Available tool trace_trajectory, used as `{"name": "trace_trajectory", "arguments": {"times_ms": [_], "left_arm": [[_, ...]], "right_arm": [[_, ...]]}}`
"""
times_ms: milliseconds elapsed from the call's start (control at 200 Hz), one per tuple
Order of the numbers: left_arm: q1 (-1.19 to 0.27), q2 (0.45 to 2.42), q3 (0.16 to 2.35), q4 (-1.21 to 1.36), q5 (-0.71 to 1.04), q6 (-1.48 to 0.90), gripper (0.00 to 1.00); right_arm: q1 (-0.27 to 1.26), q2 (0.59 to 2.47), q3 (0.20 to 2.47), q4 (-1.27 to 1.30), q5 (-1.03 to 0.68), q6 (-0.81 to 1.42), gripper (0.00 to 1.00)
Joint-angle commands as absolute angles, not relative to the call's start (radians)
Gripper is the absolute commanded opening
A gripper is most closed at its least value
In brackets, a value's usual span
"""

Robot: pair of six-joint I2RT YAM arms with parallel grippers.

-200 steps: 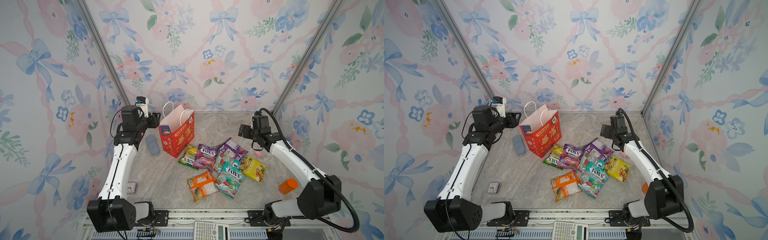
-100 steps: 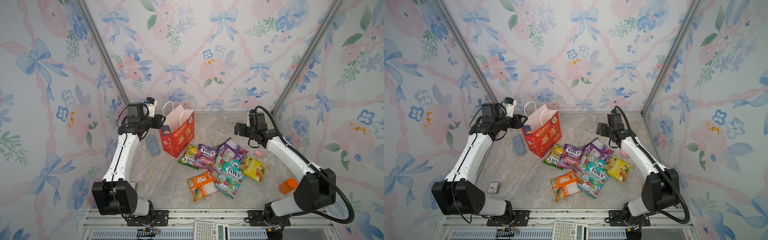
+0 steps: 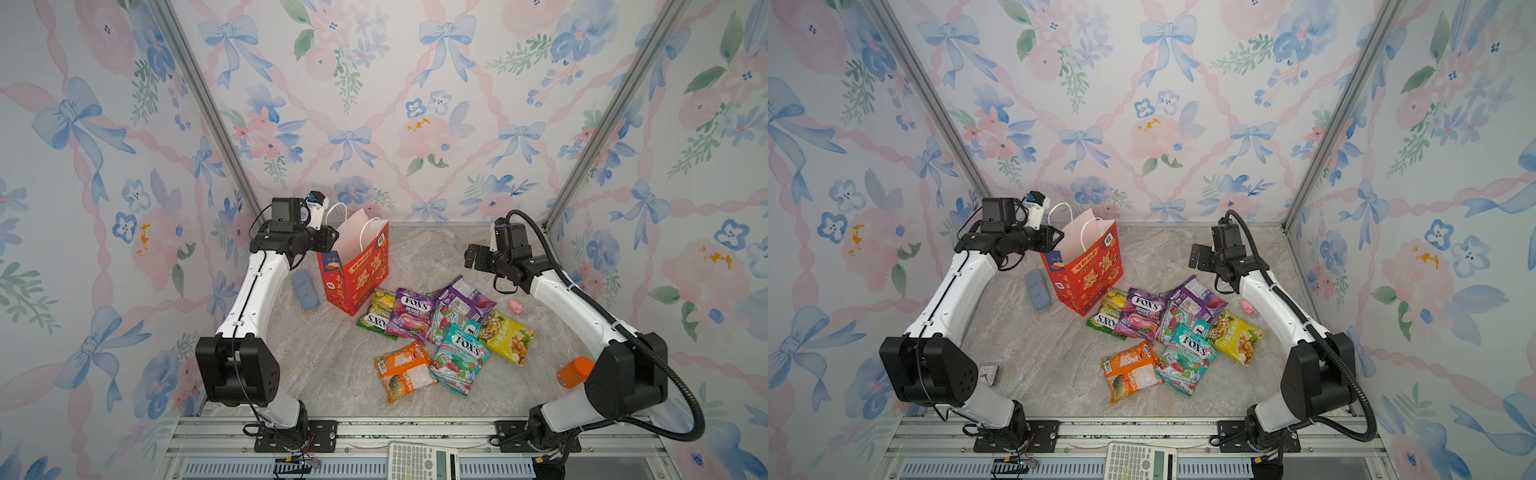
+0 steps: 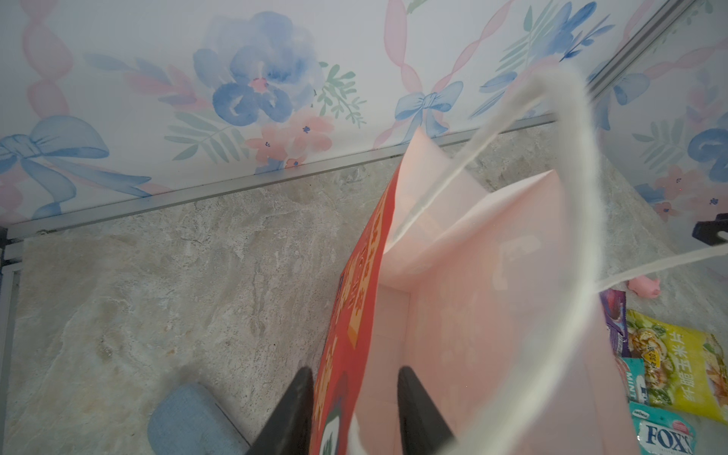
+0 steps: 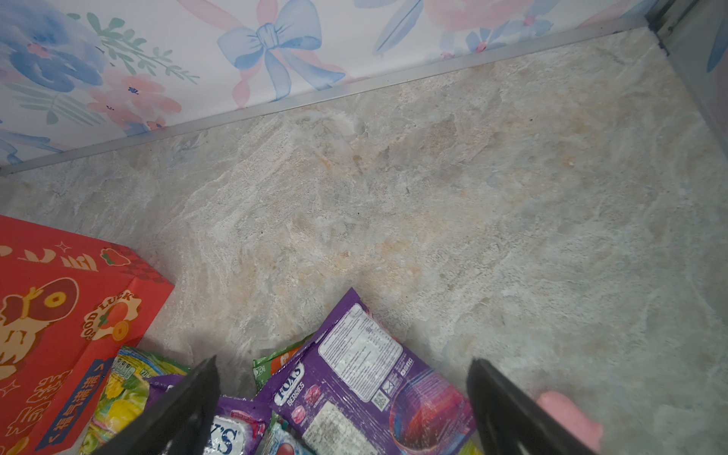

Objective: Place the snacks into the paper bag
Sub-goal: 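Grasp the paper bag rim with the left gripper while right gripper approaches candies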

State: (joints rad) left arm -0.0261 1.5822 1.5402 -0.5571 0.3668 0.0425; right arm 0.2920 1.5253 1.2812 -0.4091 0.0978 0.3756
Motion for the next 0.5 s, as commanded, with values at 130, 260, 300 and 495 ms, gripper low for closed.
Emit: {"name": "trace_trajectory", "arguments": {"times_ms": [130,260,300,495], "left_arm": [[-0.038,1.639,1.626,-0.610,0.338,0.083,0.38],[-0.043,1.666,1.650,-0.627,0.338,0.092,0.34],[-0.046,1.673,1.654,-0.633,0.338,0.092,0.33],[-0.059,1.692,1.668,-0.645,0.344,0.097,0.23]], "right_arm": [[0.307,1.545,1.322,-0.444,0.075,0.385,1.00],[0.306,1.543,1.320,-0.454,0.067,0.391,1.00],[0.308,1.542,1.318,-0.456,0.065,0.394,0.99],[0.328,1.539,1.313,-0.487,0.047,0.409,0.99]]}}
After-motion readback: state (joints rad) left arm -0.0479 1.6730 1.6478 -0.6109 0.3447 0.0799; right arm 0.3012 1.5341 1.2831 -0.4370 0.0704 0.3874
